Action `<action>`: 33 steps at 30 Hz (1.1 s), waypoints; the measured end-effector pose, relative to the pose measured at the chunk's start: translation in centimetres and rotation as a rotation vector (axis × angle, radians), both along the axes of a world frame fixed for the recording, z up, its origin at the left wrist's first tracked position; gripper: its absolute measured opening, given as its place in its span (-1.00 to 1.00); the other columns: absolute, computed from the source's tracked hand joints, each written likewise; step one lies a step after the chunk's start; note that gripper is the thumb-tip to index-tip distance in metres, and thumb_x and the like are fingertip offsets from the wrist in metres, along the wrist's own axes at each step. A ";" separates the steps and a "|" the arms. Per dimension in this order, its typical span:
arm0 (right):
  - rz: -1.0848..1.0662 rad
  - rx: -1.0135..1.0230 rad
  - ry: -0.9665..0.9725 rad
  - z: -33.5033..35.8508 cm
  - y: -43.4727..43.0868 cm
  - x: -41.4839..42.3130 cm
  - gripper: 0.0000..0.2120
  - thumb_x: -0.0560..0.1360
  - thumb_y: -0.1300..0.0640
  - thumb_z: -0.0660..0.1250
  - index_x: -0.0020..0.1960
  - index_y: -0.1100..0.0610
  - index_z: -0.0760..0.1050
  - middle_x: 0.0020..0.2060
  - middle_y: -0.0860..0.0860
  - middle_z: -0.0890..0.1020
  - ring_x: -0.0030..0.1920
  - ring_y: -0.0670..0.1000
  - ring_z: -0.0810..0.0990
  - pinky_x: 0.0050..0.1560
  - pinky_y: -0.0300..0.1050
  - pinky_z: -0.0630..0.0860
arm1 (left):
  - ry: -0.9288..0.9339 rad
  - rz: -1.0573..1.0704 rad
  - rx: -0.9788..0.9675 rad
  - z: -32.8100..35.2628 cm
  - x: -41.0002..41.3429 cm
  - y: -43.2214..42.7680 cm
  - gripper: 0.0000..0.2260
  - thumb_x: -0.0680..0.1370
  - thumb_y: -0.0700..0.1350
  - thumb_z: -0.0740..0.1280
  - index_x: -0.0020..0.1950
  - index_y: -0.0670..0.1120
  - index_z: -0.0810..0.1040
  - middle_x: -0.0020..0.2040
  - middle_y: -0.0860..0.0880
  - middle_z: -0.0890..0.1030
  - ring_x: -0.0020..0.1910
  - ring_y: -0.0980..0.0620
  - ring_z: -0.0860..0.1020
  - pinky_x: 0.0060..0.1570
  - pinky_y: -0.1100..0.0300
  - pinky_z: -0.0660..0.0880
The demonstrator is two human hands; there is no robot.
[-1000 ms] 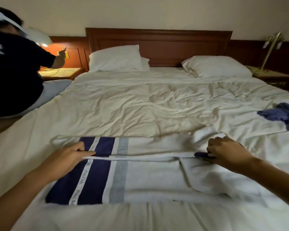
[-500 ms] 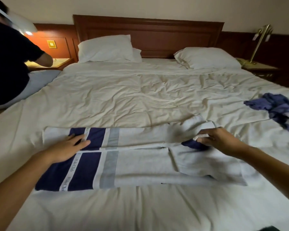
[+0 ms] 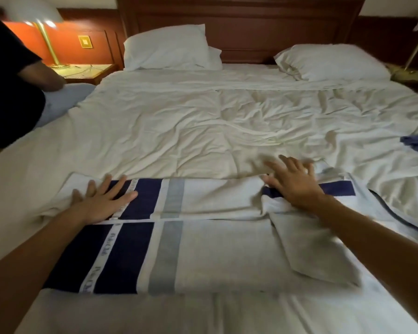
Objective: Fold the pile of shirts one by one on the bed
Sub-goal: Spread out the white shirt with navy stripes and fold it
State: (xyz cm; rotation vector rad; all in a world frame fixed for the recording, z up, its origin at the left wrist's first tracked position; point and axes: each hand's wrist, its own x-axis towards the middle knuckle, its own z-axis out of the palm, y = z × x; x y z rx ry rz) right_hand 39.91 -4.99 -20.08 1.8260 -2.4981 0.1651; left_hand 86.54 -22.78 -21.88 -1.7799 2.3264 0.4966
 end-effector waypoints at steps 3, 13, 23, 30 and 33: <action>-0.021 -0.161 -0.153 -0.9 2.4 -1.0 -0.35 0.48 -0.47 -0.20 0.53 -0.34 0.08 0.56 -0.08 0.20 0.56 0.02 0.08 0.49 0.12 0.00 | 0.040 -0.023 -0.123 -0.8 0.2 -0.8 -0.18 0.30 0.66 -0.23 0.53 0.43 -0.13 0.64 0.11 -0.16 0.61 -0.14 -0.21 0.46 -0.30 -0.28; -0.087 0.267 -0.092 -0.9 1.8 -2.7 -0.46 0.60 -0.30 -0.06 0.55 -0.19 0.09 0.57 -0.10 0.13 0.57 0.00 0.02 0.53 0.09 -0.04 | 0.196 -0.113 -0.584 -1.3 -1.1 -4.3 -0.71 0.66 0.14 0.11 0.13 0.04 0.55 0.15 -0.02 0.51 0.21 -0.17 0.42 0.33 -0.12 0.14; 0.570 -0.129 -0.281 0.4 3.9 8.5 -0.43 0.52 -0.40 0.14 0.46 -0.20 0.37 0.50 -0.13 0.33 0.56 -0.09 0.16 0.50 0.01 0.22 | 0.491 -0.438 -0.201 2.3 2.6 -0.7 -0.47 0.50 0.35 0.30 0.45 0.31 0.35 0.42 0.35 0.33 0.45 0.28 0.27 0.42 0.16 0.21; 0.610 0.165 -0.220 -0.4 3.2 10.5 -0.49 0.58 -0.29 0.02 0.52 -0.33 0.10 0.55 -0.21 0.12 0.57 -0.08 0.00 0.57 -0.10 0.01 | 0.189 -0.582 -0.257 3.2 7.8 2.7 -0.49 0.61 -0.02 0.35 0.52 0.23 0.28 0.55 0.28 0.20 0.52 0.29 0.20 0.42 0.30 0.27; 0.601 0.108 -0.139 -0.1 3.5 10.7 -0.58 0.66 -0.06 0.09 0.51 -0.23 0.24 0.52 -0.17 0.26 0.55 0.00 0.19 0.51 -0.09 0.21 | 0.011 -0.696 -0.414 3.1 7.9 2.2 -0.43 0.61 -0.32 0.26 0.57 -0.01 0.20 0.59 0.07 0.16 0.54 0.13 0.25 0.38 0.35 0.29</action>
